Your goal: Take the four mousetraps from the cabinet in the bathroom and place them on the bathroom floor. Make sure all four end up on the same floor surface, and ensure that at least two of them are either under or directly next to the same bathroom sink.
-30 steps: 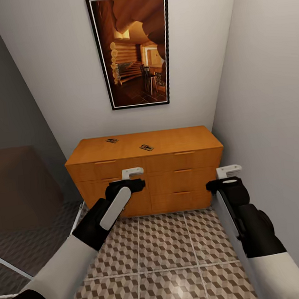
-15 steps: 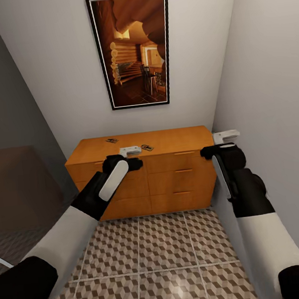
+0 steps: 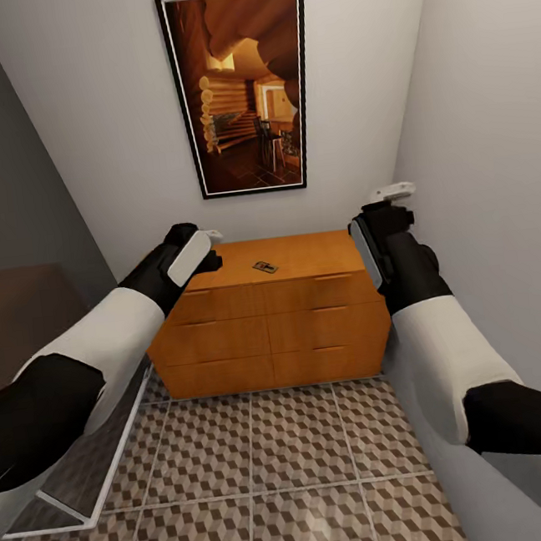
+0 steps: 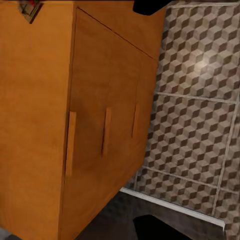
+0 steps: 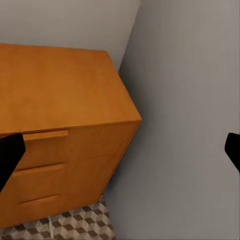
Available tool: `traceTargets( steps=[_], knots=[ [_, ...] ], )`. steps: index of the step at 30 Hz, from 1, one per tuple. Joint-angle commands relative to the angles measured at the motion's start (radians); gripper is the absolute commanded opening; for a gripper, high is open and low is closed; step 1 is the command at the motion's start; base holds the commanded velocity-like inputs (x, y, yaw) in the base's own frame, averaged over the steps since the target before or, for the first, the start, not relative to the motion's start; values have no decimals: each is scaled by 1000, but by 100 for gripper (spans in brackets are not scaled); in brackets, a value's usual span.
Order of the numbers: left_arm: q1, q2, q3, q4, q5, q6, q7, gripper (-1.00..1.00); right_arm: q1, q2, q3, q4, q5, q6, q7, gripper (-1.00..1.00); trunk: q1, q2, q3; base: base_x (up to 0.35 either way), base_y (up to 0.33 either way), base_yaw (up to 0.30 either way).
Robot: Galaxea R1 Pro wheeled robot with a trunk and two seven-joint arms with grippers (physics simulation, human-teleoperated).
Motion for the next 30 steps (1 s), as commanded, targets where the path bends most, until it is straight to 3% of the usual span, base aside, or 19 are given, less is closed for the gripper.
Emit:
traceTargets(
  steps=[1,9,10,14,20,26,30],
  knots=[
    [-1,0,-1,-28,1,2,1,100,-13,2,-1,27,-24,-9,-12,100,0,0,0,0,0,0],
    [19,-14,-6,-151,7,10,2,100,-33,3,0,68,-233,5,-32,100,0,0,0,0,0,0],
    [22,-21,-7,-159,8,11,2,100,-34,1,0,70,-281,22,-33,100,0,0,0,32,0,0],
    [26,-30,-7,-167,8,13,3,100,-34,0,3,72,-352,44,-34,100,0,0,0,141,0,0],
    [28,-27,-5,-170,8,15,4,100,-34,1,10,72,-395,57,-34,100,0,0,0,271,0,0],
    [30,5,-2,-125,8,14,4,100,-29,2,95,67,-407,59,-29,100,0,0,0,330,0,0],
    [30,10,-1,-80,7,12,4,100,-26,4,103,68,-412,58,-27,100,0,0,0,336,0,0]
  ],
)
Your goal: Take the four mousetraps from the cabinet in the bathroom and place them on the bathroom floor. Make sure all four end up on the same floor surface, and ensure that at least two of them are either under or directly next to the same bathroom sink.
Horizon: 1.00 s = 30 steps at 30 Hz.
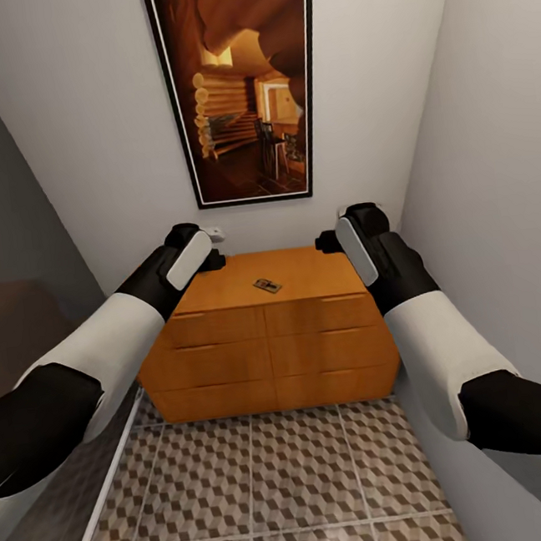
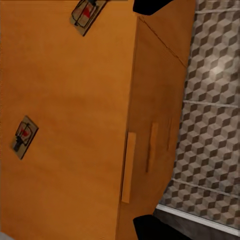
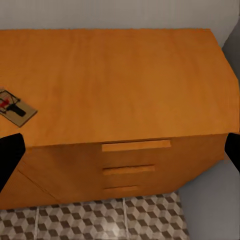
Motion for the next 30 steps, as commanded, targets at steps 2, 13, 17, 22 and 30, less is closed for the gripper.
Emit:
traceTargets(
  steps=[2,13,17,22,30],
  knots=[
    [0,8,0,5,1,0,0,100,2,0,1,0,-1,0,2,100,0,0,0,337,0,0],
    [0,45,8,62,0,-1,1,100,8,-1,3,7,-24,0,82,100,0,0,0,337,0,0],
    [0,56,32,69,0,0,1,100,8,1,3,7,-25,-1,89,100,0,0,0,337,0,0],
    [0,60,54,72,-1,1,1,100,9,1,3,9,-25,-1,104,100,0,0,0,330,0,0],
    [0,50,55,72,2,3,1,100,9,1,8,7,-24,2,107,100,0,0,0,127,0,0]
  ],
)
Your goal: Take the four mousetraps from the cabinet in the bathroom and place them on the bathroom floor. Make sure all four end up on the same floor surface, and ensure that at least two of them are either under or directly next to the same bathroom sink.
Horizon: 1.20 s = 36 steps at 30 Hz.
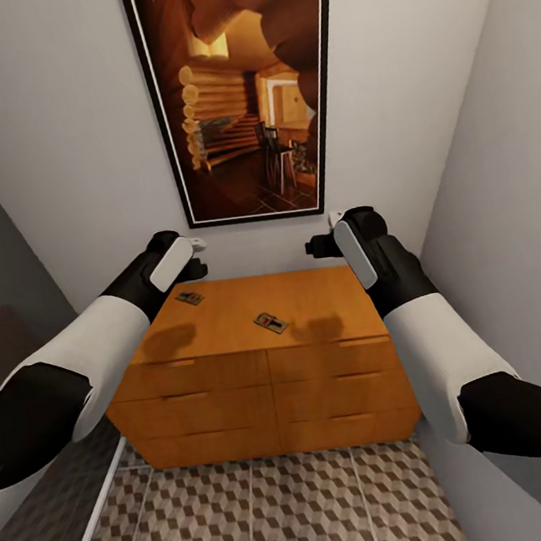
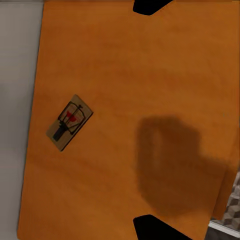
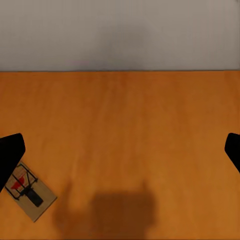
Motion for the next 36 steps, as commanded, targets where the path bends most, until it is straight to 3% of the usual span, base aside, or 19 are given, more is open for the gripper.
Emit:
traceTargets(
  steps=[1,14,17,21,22,25,26,30,31,36],
  knots=[
    [0,-2,0,0,0,0,0,100,0,0,4,0,0,0,0,100,0,0,0,37,0,0],
    [0,-14,5,-5,3,3,0,100,-2,-1,109,1,-6,9,2,100,0,0,0,11,0,0],
    [0,-15,7,-6,8,21,0,100,-3,0,150,1,-38,11,16,100,0,0,0,0,0,0],
    [0,-13,21,-8,27,63,-1,100,-5,-3,223,4,-164,14,46,100,0,0,0,0,0,0],
    [0,-11,31,-8,37,73,-1,100,-5,-5,266,9,-235,15,53,100,0,0,0,0,0,0],
    [0,-8,44,-9,47,83,-1,100,-5,-7,343,20,-347,15,59,100,0,0,0,0,0,0],
    [0,-6,50,-10,51,86,-1,100,-5,-8,399,25,-420,15,61,100,0,0,0,0,0,0],
    [0,-3,56,-10,55,90,-1,100,-5,-8,493,29,-555,15,62,100,0,0,0,0,0,0],
    [0,-1,57,-9,56,91,-1,100,-5,-9,522,30,-615,15,63,100,0,0,0,0,0,0],
    [1,2,59,-6,57,93,-1,100,-5,-9,558,28,-724,15,63,100,0,0,0,0,0,0]
  ],
)
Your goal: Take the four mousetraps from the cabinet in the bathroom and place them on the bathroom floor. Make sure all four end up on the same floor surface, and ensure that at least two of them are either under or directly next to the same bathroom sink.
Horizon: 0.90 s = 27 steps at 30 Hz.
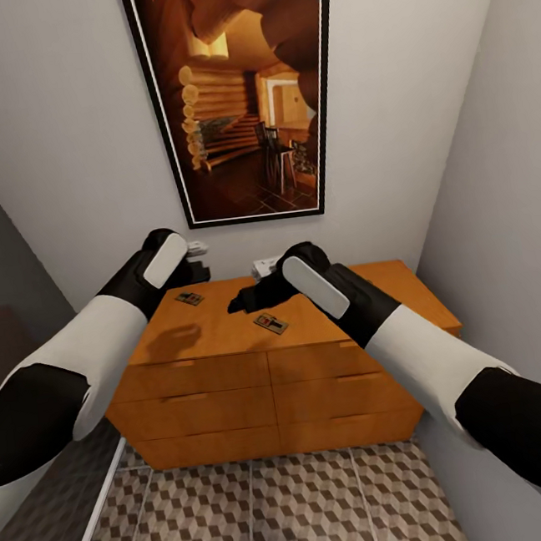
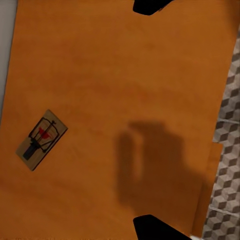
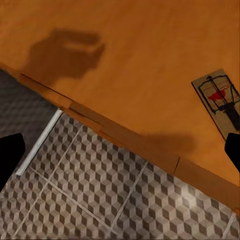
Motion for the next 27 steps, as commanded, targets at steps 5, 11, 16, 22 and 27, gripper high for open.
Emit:
traceTargets(
  steps=[5,11,16,22,27],
  knots=[
    [0,5,1,2,1,0,-1,100,-1,0,12,0,-48,0,-1,100,0,0,0,0,0,0],
    [1,8,0,5,1,0,-1,100,-3,3,27,2,-67,0,0,100,0,0,0,0,0,0],
    [1,8,0,6,0,-1,-1,100,-5,3,80,6,-72,0,0,100,0,0,0,0,0,0],
    [1,8,-1,6,0,-1,-1,100,-6,2,117,12,-72,0,-3,100,0,0,0,0,0,0],
    [1,8,-1,6,0,-1,-1,100,-8,1,127,33,-72,0,-7,100,0,0,0,0,0,0]
  ],
)
